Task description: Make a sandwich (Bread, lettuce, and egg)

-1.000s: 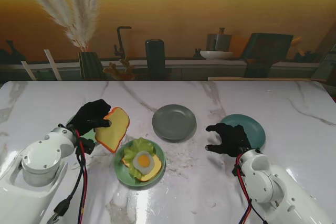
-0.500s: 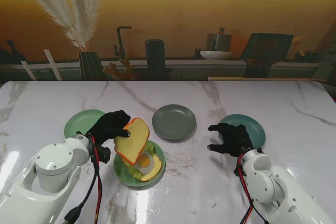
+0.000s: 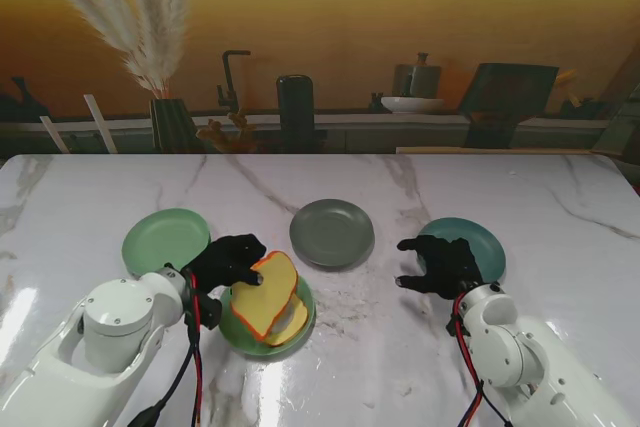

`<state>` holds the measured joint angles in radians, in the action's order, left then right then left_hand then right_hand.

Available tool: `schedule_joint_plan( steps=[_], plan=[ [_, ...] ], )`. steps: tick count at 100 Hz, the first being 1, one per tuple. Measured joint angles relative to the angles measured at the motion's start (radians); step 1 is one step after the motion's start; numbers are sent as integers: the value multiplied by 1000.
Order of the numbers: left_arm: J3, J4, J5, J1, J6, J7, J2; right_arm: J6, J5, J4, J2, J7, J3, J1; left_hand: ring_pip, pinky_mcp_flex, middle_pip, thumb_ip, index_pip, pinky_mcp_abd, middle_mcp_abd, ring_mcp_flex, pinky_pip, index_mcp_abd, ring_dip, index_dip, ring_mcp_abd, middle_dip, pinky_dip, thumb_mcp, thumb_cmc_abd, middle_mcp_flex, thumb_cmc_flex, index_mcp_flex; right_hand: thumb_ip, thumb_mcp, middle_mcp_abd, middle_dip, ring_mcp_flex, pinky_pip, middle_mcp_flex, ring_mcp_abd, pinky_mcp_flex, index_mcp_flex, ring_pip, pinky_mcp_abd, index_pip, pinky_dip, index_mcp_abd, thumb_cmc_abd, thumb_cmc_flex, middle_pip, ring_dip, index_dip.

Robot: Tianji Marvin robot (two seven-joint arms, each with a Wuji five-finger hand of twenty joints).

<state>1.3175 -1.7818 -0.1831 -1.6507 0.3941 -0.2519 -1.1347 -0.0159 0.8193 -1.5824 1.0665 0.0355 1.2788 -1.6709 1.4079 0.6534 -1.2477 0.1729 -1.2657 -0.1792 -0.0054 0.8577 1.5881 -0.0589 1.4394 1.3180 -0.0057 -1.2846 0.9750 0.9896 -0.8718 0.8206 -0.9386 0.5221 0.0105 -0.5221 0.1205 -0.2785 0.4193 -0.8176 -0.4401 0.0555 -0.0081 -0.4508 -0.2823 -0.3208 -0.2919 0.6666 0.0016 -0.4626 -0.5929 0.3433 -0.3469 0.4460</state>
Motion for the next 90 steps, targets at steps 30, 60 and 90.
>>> schedule_joint_plan(
  steps=[30, 60, 90],
  plan=[
    [-22, 42, 102, 13, -21, -33, 14, -1, -3, -1, -1, -6, -1, 0, -44, -99, 25, 2, 13, -46, 0, -52, -5, -3, 0, -19, 47, -1, 108, -13, 15, -2, 0, -5, 0, 0, 0, 0, 0, 0, 0, 0, 0, 0, 0, 0, 0, 0, 0, 0, 0, 0, 0, 0],
    [-22, 54, 204, 10, -103, -60, 36, 1, -5, 1, -1, -5, -3, 1, -324, -321, 268, 48, 154, -60, 18, -217, -143, -13, 36, -140, 156, -1, 198, -113, 81, -117, 0, -101, 0, 0, 0, 0, 0, 0, 0, 0, -11, 0, 0, 0, 0, 0, 0, 11, 0, 0, 0, 0],
    [-24, 65, 271, 8, -147, -40, 42, 5, -4, 1, -1, -1, -3, 1, -555, -492, 456, 153, 284, -58, 40, -377, -297, -13, -20, -265, 196, 131, 159, -113, 214, -290, 47, -154, 0, 0, 0, 0, 0, 0, 0, 0, -13, 0, 0, 0, 0, -2, 0, 11, 0, 0, 0, 0]
  ],
)
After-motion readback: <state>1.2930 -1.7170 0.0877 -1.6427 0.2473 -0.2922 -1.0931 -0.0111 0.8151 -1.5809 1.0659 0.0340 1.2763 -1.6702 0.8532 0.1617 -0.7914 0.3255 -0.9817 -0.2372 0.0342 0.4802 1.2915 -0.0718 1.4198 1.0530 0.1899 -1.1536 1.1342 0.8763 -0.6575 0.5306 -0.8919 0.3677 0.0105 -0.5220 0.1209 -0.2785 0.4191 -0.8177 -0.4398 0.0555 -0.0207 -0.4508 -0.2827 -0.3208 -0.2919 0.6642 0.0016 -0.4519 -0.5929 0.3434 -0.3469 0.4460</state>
